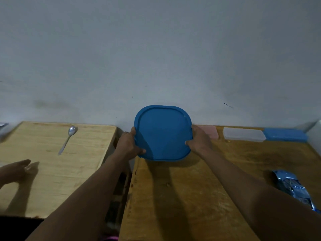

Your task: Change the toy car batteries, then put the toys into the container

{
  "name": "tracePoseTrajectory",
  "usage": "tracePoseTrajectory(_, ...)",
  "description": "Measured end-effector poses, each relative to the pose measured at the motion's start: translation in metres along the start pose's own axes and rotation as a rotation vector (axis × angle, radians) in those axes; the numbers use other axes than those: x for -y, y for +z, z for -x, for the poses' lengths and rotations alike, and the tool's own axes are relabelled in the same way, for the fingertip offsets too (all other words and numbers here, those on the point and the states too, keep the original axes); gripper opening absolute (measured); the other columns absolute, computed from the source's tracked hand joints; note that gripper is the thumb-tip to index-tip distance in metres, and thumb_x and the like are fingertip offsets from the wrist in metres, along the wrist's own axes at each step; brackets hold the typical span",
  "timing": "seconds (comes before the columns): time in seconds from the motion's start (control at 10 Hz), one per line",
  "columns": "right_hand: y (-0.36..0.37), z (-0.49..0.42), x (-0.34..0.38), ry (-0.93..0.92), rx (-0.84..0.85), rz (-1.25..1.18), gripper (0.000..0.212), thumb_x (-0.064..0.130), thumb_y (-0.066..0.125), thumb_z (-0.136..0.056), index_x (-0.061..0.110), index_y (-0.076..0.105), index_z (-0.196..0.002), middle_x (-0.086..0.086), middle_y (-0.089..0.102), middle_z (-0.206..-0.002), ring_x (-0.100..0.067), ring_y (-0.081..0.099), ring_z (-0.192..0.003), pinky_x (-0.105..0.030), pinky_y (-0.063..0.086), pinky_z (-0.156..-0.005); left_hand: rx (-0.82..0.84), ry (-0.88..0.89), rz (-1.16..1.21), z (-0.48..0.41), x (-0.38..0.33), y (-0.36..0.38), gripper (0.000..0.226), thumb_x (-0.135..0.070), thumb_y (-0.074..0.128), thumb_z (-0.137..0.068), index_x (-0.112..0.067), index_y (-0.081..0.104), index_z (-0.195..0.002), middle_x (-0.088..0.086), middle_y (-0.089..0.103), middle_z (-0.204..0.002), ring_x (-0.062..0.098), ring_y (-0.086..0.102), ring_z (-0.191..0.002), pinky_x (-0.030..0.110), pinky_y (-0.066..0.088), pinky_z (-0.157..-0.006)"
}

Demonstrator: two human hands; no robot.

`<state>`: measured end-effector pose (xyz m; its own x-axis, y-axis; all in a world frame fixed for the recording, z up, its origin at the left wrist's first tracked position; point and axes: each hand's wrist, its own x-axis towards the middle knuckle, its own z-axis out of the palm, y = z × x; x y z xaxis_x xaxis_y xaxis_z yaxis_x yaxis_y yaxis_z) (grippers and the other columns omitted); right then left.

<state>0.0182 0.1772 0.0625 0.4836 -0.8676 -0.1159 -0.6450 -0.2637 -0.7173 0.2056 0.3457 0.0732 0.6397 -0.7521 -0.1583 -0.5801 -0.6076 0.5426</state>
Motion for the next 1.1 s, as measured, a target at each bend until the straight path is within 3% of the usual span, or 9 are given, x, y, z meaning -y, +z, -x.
tracePoseTrajectory(0.2, 0.013, -0.038, -0.004, 0.090, 0.019, 0.021, 0.055, 0.002, 0.059, -0.081, 0.019, 0.048, -0.133, -0.005, 0.063, -0.118, -0.026, 0.061, -0.099, -0.040, 0.055, -0.083, 0.081, -0.041, 0.038, -0.048, 0.003, 0.007, 0.071, -0.015, 0.081, -0.075, -0.010, 0.042, -0.134, 0.009, 0.057, -0.122, 0.027, 0.057, -0.112, 0.026, 0.050, -0.080)
tracePoseTrajectory(0.3, 0.015, -0.054, -0.002, 0.123, 0.062, 0.037, 0.050, 0.003, 0.059, -0.082, 0.017, 0.051, -0.129, -0.008, 0.064, -0.116, -0.027, 0.061, -0.098, -0.042, 0.055, -0.086, 0.132, -0.041, 0.031, -0.067, 0.003, 0.003, 0.065, -0.020, 0.083, -0.071, -0.010, 0.050, -0.126, 0.009, 0.061, -0.119, 0.026, 0.059, -0.109, 0.033, 0.055, -0.085)
tracePoseTrajectory(0.5, 0.021, -0.068, -0.003, 0.171, 0.100, 0.117, 0.052, 0.007, 0.060, -0.081, 0.017, 0.050, -0.131, -0.008, 0.065, -0.107, -0.025, 0.063, -0.090, -0.039, 0.058, -0.079, 0.156, -0.041, -0.005, -0.085, 0.003, 0.002, 0.068, -0.022, 0.086, -0.068, -0.007, 0.053, -0.126, 0.010, 0.062, -0.118, 0.026, 0.059, -0.108, 0.036, 0.054, -0.089)
tracePoseTrajectory(0.8, 0.021, -0.076, 0.002, 0.186, 0.127, 0.224, 0.045, 0.008, 0.061, -0.083, 0.011, 0.052, -0.127, -0.011, 0.064, -0.113, -0.027, 0.061, -0.096, -0.040, 0.056, -0.083, 0.193, -0.051, -0.105, -0.087, 0.001, 0.001, 0.063, -0.026, 0.084, -0.071, -0.007, 0.050, -0.121, 0.009, 0.059, -0.115, 0.025, 0.057, -0.107, 0.030, 0.051, -0.082)
tracePoseTrajectory(1.0, 0.021, -0.075, 0.003, 0.164, 0.133, 0.215, 0.042, 0.008, 0.059, -0.084, 0.013, 0.052, -0.125, -0.009, 0.063, -0.107, -0.021, 0.057, -0.083, -0.029, 0.048, -0.064, 0.209, -0.072, -0.098, -0.086, -0.001, 0.000, 0.064, -0.026, 0.084, -0.071, -0.008, 0.050, -0.123, 0.008, 0.059, -0.116, 0.025, 0.057, -0.108, 0.029, 0.050, -0.081)
tracePoseTrajectory(1.1, 0.019, -0.074, 0.002, 0.115, 0.101, 0.201, 0.041, 0.015, 0.062, -0.086, 0.013, 0.052, -0.126, -0.009, 0.064, -0.110, -0.020, 0.057, -0.085, -0.028, 0.045, -0.064, 0.171, -0.051, -0.067, -0.082, -0.001, 0.002, 0.072, -0.025, 0.083, -0.072, -0.010, 0.045, -0.132, 0.009, 0.059, -0.123, 0.027, 0.057, -0.112, 0.034, 0.052, -0.088)
